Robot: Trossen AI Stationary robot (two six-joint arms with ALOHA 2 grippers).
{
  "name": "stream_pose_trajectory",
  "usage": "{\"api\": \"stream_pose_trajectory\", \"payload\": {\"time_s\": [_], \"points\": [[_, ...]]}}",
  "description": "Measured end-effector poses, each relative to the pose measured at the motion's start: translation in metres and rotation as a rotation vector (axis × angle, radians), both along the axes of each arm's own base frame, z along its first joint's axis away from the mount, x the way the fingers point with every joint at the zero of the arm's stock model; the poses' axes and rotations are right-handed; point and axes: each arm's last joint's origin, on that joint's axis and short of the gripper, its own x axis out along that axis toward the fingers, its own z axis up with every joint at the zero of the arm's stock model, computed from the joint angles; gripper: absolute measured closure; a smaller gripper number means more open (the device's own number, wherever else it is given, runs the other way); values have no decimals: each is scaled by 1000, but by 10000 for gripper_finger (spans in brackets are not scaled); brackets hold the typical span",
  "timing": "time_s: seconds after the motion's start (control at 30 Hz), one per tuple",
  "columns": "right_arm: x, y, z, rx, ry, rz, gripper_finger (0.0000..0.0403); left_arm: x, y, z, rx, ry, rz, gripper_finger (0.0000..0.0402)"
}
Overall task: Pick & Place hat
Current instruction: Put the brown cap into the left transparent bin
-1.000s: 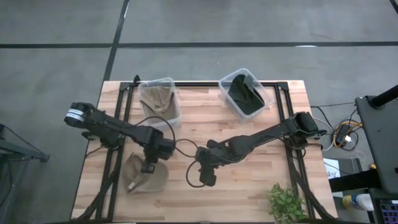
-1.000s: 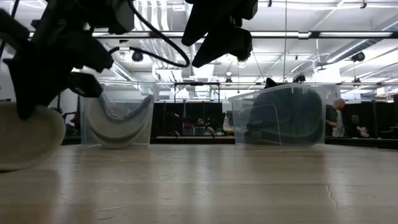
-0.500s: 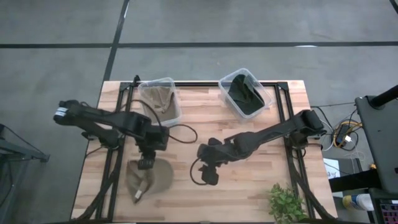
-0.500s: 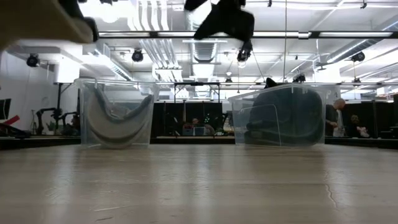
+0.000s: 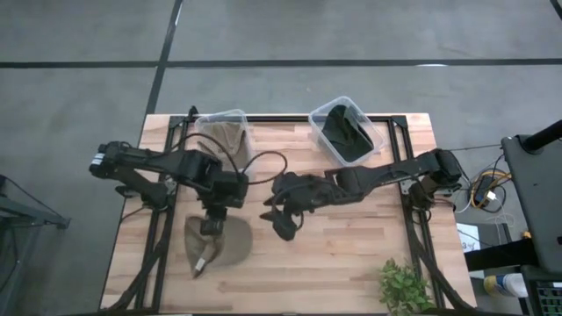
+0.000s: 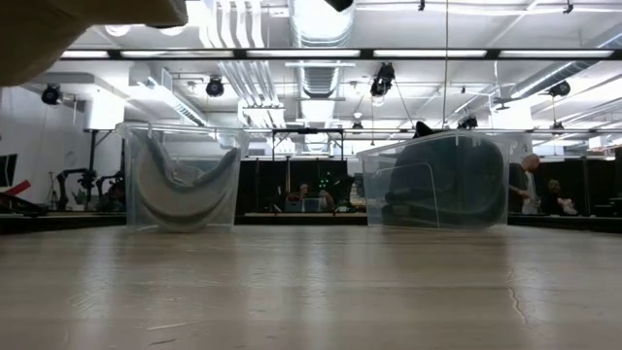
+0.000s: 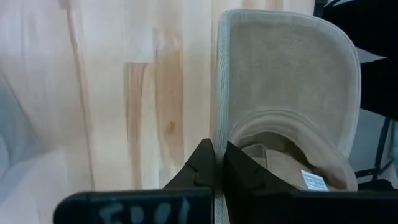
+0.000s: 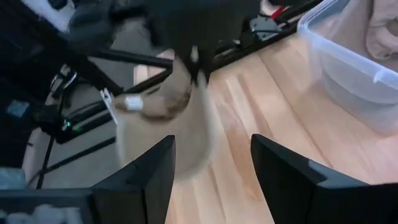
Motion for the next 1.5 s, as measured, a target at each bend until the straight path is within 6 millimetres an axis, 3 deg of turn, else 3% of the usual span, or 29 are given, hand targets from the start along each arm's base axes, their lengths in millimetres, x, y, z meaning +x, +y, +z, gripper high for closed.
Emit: {"api": "stream_pose_trajectory", "payload": {"time_s": [0.2,0.37,0.7,1.07,1.2,1.5], "points": [[10,-3,-5,15,53,-17,200,16,-4,17,-11,-53,-10,395],[19,0,-15,24,78,-1,200,19,-4,32,-19,-102,-23,395],[22,2,-11,69,35,36,200,21,-4,29,17,-91,-38,395],[31,4,-20,75,33,30,202,26,-5,30,11,-135,-55,395],[31,4,-22,80,40,31,236,25,-5,30,10,-131,-55,395],[37,6,-31,103,54,75,383,27,-5,33,5,-162,-52,395]]}}
